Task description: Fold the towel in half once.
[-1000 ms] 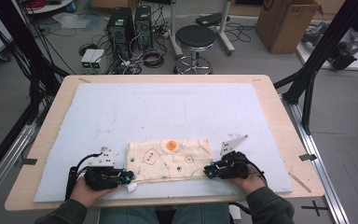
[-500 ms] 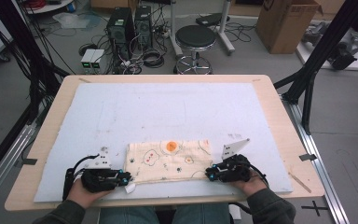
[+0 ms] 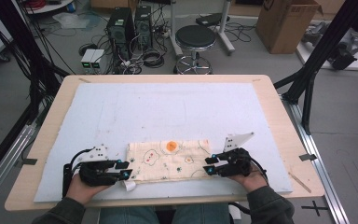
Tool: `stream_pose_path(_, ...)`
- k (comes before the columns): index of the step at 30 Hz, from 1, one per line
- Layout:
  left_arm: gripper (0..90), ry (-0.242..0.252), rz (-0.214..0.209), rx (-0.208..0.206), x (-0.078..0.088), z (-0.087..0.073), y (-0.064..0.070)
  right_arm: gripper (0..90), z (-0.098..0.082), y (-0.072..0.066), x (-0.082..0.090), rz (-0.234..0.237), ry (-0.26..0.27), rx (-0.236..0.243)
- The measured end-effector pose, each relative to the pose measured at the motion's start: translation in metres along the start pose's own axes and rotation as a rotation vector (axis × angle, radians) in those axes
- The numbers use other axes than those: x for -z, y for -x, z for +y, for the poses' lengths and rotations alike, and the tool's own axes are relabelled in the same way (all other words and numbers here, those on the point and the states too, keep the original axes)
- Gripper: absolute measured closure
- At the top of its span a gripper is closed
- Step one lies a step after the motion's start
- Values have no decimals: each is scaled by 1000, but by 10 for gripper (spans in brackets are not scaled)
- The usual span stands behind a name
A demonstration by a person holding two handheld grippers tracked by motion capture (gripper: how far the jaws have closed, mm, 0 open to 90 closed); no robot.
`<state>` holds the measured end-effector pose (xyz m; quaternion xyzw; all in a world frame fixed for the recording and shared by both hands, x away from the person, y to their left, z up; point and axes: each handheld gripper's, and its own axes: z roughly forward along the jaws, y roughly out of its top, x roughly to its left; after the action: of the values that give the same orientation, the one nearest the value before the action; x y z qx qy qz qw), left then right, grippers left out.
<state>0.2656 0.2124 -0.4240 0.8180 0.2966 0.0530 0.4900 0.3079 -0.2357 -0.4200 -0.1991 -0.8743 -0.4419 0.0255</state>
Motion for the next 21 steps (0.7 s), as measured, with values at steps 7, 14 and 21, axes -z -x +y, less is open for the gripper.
stream_pose_path(7,555,38,84,37,-3,13,-18,538,19,18,6,-82,43,-38)
stream_pose_path(14,547,60,185,75,-12,24,-39,507,40,42,-3,-149,51,-65)
stream_pose_path(21,550,86,225,121,-23,30,-58,508,45,63,-21,-168,26,-100)
